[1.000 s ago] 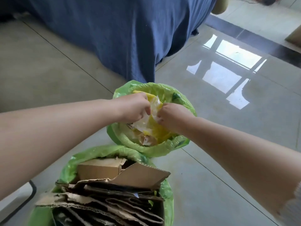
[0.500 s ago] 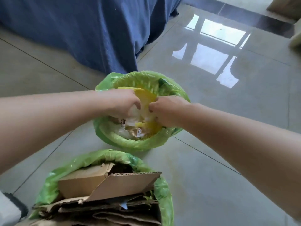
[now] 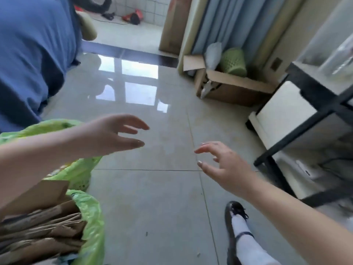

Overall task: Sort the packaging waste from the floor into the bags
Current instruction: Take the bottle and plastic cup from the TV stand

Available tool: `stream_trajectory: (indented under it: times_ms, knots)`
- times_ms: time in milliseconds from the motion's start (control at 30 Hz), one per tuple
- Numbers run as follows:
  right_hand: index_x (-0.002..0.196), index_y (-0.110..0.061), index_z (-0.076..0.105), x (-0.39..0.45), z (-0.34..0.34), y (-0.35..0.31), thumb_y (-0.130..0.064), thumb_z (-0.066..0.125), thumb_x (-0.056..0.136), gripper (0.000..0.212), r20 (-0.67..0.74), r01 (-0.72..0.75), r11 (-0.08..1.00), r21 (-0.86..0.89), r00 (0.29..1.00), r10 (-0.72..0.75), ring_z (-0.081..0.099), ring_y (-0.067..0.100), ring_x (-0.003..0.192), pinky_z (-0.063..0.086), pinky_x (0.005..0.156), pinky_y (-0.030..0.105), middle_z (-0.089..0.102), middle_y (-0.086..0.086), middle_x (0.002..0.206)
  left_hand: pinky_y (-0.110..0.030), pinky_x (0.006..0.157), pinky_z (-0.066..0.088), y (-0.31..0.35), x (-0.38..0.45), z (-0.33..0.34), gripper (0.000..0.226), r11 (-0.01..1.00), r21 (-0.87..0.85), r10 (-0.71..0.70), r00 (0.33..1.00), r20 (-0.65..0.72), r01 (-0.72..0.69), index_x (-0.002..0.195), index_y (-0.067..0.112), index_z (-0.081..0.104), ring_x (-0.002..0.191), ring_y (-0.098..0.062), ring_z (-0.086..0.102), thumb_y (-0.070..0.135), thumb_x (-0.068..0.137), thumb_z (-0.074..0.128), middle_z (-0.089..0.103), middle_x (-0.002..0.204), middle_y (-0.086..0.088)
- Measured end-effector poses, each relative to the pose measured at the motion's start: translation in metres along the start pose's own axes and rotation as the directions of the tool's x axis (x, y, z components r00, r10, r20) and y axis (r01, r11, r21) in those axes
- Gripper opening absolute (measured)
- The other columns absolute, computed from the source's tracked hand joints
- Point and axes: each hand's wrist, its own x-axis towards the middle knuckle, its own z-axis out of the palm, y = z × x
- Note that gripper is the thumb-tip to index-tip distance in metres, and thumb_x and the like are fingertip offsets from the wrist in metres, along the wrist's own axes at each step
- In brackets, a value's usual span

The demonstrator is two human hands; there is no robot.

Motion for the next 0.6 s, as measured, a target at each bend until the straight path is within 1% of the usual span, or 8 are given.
stream_trajectory:
  times_ms: [100,133,200,267,333,433,533,600]
  knots:
    - [0.113,-0.033,0.056,-0.100,-0.060,0.015,-0.030,0.056,0.089,0.025,-0.144,-0.186,0.977,0.103,0.969,0.199,0.046,-0.001,0.116,0.038,0.102,0.024,0.049,-0.015,0.120,-0.023,0.089,0.048,0.082,-0.007,0.060,0.029,0.989,-0.091,0.131,0.984,0.119,-0.120,0.101,0.038,0.061,0.109,0.001,0.055,0.022,0.079,0.070,0.059,0.111,0.023]
    - [0.112,-0.034,0.056,-0.132,-0.077,0.016,-0.029,0.057,0.089,0.024,-0.204,-0.235,0.960,0.154,0.943,0.264,0.047,0.000,0.115,0.039,0.100,0.023,0.051,-0.014,0.119,-0.017,0.084,0.047,0.109,-0.014,0.080,0.029,0.983,-0.107,0.169,0.972,0.166,-0.152,0.103,0.036,0.061,0.107,0.000,0.056,0.022,0.080,0.069,0.058,0.108,0.023]
    - [0.108,-0.032,0.057,-0.190,-0.107,0.017,-0.025,0.057,0.089,0.021,-0.331,-0.295,0.914,0.278,0.864,0.379,0.050,0.001,0.112,0.040,0.091,0.013,0.055,-0.011,0.118,-0.007,0.072,0.043,0.161,-0.028,0.121,0.030,0.967,-0.126,0.246,0.934,0.260,-0.219,0.107,0.034,0.059,0.103,0.000,0.056,0.023,0.081,0.068,0.057,0.101,0.024]
    - [0.103,-0.029,0.058,-0.241,-0.131,0.017,-0.021,0.058,0.089,0.017,-0.416,-0.320,0.859,0.401,0.772,0.481,0.052,0.000,0.106,0.039,0.082,0.007,0.059,-0.009,0.114,-0.010,0.073,0.045,0.205,-0.044,0.159,0.030,0.952,-0.154,0.301,0.893,0.336,-0.263,0.108,0.034,0.059,0.103,-0.002,0.057,0.024,0.082,0.068,0.059,0.101,0.021]
    - [0.098,-0.031,0.058,-0.281,-0.148,0.023,-0.020,0.059,0.089,0.014,-0.485,-0.328,0.819,0.472,0.679,0.551,0.055,0.002,0.104,0.043,0.083,0.013,0.060,-0.007,0.111,-0.021,0.085,0.049,0.238,-0.059,0.193,0.029,0.945,-0.178,0.324,0.856,0.403,-0.274,0.108,0.035,0.060,0.102,-0.003,0.060,0.025,0.082,0.068,0.064,0.107,0.014]
    - [0.100,-0.027,0.060,-0.328,-0.163,0.041,-0.018,0.060,0.088,0.015,-0.545,-0.332,0.768,0.547,0.556,0.628,0.057,0.008,0.107,0.044,0.094,0.023,0.060,-0.005,0.109,-0.024,0.087,0.052,0.270,-0.070,0.241,0.026,0.936,-0.217,0.347,0.818,0.459,-0.276,0.105,0.032,0.063,0.094,0.000,0.064,0.021,0.082,0.068,0.069,0.102,0.014]
    - [0.101,-0.025,0.059,-0.366,-0.165,0.069,-0.016,0.059,0.088,0.016,-0.545,-0.334,0.731,0.596,0.500,0.673,0.055,0.006,0.108,0.041,0.094,0.018,0.059,-0.014,0.103,-0.011,0.071,0.052,0.286,-0.066,0.291,0.024,0.916,-0.290,0.392,0.767,0.508,-0.277,0.096,0.032,0.064,0.085,0.008,0.066,0.015,0.081,0.070,0.072,0.086,0.022]
    - [0.094,-0.033,0.057,-0.389,-0.160,0.093,-0.018,0.059,0.088,0.016,-0.533,-0.348,0.706,0.617,0.476,0.700,0.054,-0.001,0.107,0.040,0.092,0.014,0.058,-0.021,0.101,-0.019,0.076,0.052,0.292,-0.056,0.327,0.026,0.918,-0.303,0.389,0.737,0.552,-0.257,0.095,0.034,0.066,0.086,0.005,0.066,0.018,0.077,0.075,0.072,0.091,0.021]
